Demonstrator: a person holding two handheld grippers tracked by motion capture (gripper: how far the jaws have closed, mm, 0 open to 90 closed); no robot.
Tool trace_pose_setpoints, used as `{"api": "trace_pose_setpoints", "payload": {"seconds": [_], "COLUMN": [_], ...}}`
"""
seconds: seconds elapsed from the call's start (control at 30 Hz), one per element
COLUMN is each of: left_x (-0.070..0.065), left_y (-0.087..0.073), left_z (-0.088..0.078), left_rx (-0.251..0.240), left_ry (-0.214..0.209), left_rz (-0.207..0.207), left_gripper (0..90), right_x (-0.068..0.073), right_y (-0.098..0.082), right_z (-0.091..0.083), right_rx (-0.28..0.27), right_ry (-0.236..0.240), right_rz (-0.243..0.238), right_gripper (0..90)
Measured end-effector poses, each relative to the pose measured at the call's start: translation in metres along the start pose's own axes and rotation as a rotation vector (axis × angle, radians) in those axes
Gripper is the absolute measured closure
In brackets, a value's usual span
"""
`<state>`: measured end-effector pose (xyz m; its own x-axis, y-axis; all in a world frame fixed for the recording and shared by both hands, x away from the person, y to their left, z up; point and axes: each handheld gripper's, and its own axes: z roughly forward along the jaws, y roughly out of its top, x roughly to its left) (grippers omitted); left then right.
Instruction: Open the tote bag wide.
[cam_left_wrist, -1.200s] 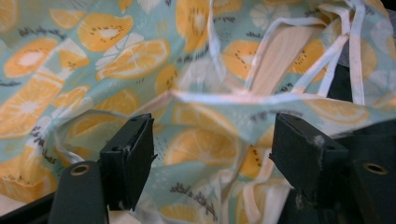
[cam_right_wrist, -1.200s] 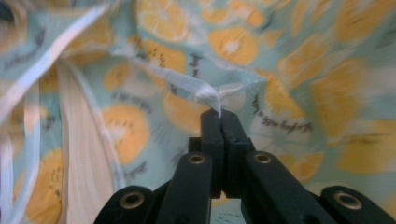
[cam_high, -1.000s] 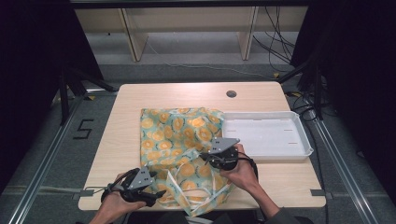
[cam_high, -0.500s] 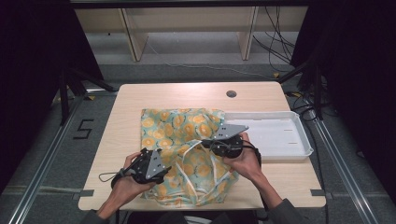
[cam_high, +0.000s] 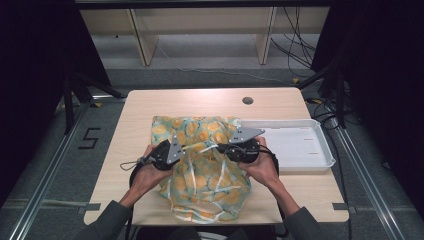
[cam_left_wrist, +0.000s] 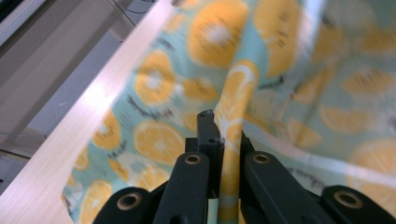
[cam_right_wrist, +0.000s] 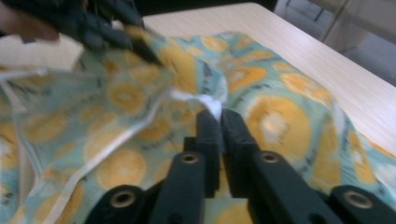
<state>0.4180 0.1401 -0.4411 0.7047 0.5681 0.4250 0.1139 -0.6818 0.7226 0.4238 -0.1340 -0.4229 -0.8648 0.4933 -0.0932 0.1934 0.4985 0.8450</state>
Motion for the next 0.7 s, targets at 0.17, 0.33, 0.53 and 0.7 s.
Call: {"api": "trace_pose_setpoints", "payload": {"seconds": [0.17,0.33,0.53,0.7], "left_x": [0.027,0.038,0.039,0.04], "left_y": [0.011,0.014,0.016,0.016], "left_z": [0.0,-0.003,-0.004,-0.005], "left_rx": [-0.03,-0.044,-0.046,-0.046], "left_ry": [0.026,0.005,-0.006,-0.007], "left_rz": [-0.145,-0.207,-0.223,-0.214], "left_gripper": [89.5,89.5,89.4,89.3], "right_x": [0.008,0.036,0.069,0.076], "right_y": [0.005,0.004,-0.024,-0.046], "right_z": [-0.025,-0.06,-0.056,-0.035], "right_rx": [0.019,0.058,0.174,0.224], "right_ry": [-0.033,-0.008,0.049,0.062], "right_rz": [0.015,-0.014,0.004,-0.022], "right_gripper": [50.4,40.5,31.0,21.9]}}
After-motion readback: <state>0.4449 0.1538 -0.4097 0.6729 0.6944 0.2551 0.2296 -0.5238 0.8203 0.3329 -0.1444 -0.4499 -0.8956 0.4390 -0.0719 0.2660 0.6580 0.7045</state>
